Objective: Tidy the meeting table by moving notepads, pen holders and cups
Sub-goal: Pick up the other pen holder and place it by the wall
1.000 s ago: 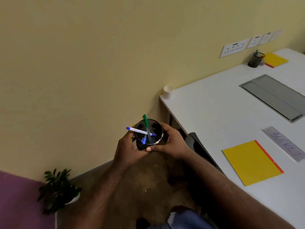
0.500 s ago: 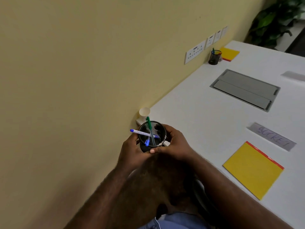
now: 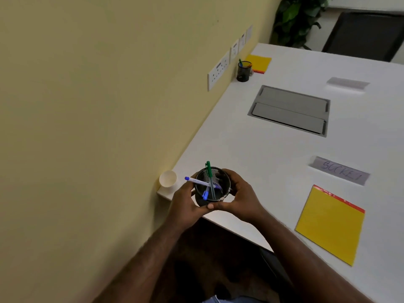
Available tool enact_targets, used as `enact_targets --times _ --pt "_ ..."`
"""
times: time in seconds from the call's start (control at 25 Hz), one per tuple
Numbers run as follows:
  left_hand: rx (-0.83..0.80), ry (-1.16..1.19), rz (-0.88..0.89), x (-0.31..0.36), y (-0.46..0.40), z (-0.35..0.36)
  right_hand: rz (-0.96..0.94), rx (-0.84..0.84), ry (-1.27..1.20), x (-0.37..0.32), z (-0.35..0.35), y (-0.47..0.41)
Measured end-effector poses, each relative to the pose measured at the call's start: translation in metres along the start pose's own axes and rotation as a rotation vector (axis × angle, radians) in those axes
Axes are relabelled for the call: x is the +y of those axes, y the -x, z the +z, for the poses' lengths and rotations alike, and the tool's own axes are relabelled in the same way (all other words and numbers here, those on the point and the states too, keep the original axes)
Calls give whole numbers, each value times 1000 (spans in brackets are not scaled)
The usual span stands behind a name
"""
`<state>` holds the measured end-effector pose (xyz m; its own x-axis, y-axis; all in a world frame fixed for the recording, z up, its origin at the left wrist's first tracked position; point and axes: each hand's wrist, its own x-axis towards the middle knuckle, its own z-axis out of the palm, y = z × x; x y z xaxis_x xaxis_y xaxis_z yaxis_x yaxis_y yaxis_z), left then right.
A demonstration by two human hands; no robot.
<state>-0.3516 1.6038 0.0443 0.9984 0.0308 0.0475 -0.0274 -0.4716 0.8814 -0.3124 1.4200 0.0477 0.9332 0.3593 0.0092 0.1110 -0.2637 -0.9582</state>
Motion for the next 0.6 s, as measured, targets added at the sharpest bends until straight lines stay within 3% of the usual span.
enact_targets --times 0.6 --pt "-430 -102 72 -60 -163 29 143 353 147 59 -17 -97"
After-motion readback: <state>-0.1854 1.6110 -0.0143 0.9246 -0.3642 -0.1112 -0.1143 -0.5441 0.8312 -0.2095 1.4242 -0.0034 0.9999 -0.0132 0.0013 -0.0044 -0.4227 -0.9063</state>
